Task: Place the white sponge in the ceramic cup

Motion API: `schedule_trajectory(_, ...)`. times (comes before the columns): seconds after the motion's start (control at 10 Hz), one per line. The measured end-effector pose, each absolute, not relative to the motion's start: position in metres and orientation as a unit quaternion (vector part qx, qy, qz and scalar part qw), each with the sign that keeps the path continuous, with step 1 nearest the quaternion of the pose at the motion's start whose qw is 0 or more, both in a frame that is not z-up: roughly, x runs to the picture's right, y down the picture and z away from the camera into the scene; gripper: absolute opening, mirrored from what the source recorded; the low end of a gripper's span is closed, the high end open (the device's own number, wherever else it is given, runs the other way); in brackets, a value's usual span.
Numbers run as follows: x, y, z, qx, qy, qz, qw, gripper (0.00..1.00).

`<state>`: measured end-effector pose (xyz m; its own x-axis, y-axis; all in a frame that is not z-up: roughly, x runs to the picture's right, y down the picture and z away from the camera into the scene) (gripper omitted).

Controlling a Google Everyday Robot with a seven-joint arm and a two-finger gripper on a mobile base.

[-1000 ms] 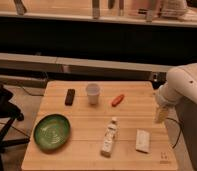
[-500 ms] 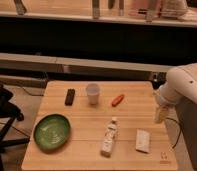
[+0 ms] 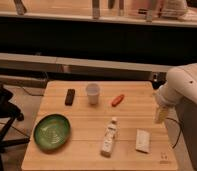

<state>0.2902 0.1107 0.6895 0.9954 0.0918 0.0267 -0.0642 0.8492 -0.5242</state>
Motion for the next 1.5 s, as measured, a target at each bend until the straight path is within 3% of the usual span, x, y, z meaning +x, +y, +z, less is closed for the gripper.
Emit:
schedule_trajectory(0.9,0.261,0.177,0.705,-0.289,-0.041,-0.066,0.954,0.80)
schedule_trajectory(1.5,0.248,0.197,0.712,-0.296,-0.054,-0.117,0.946,0.80)
